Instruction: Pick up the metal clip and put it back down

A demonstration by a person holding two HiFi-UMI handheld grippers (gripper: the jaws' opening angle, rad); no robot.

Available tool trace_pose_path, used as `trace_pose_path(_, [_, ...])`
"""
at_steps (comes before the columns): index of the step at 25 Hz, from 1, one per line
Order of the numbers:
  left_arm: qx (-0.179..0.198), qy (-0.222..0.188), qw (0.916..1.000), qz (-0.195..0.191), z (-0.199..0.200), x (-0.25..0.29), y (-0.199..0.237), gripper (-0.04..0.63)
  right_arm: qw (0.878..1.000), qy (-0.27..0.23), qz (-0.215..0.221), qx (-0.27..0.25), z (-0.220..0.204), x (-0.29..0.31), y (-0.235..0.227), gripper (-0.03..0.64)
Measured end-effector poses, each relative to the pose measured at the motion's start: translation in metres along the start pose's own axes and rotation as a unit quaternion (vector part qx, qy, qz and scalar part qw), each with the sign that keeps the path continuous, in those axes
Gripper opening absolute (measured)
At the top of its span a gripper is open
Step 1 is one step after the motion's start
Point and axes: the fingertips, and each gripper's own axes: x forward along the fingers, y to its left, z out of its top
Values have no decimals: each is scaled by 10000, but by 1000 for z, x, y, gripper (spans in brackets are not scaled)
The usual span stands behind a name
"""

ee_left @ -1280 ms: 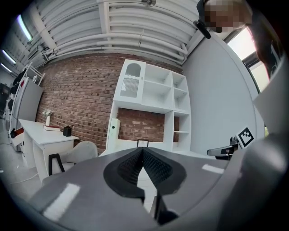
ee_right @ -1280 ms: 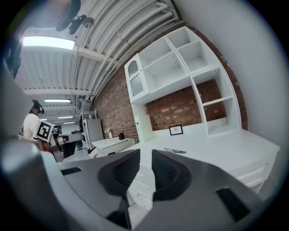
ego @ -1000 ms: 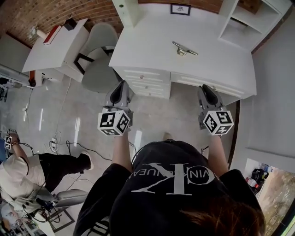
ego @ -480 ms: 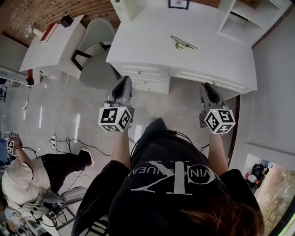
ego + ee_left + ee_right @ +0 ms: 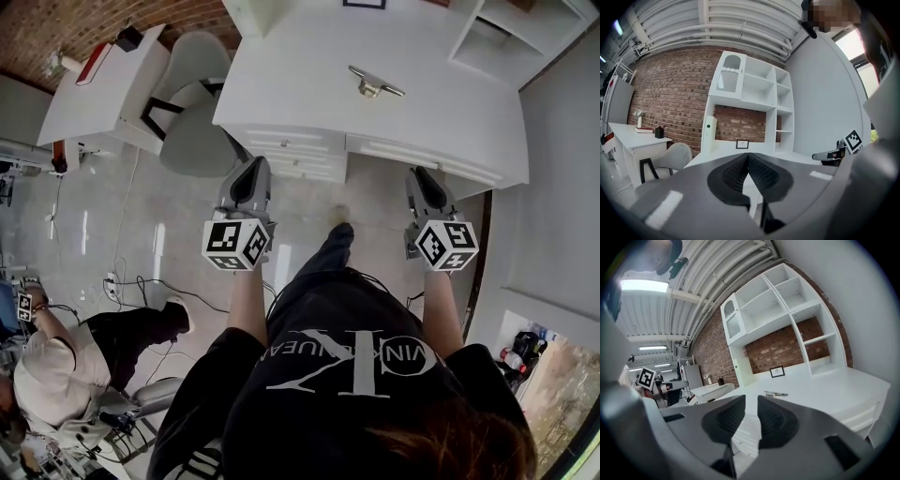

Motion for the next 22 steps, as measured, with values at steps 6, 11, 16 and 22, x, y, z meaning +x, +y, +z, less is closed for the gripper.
trace_pose_path(6, [-161, -24, 9998, -61, -1, 27, 7, 11, 9999, 67, 45, -116, 10, 24, -3, 41])
trace_pose_path(11, [-257, 9, 9995, -159, -6, 54, 12, 11, 9996, 199, 43, -210, 15, 45, -11, 41])
trace_pose_path(16, [-325, 49, 9993, -188, -11, 79, 20, 11, 9990, 358, 47, -270, 12, 68, -23, 41])
trace_pose_path(22, [-413, 143, 9988, -224, -17, 111, 31, 11, 9981, 512, 50, -339, 14, 97, -37, 41])
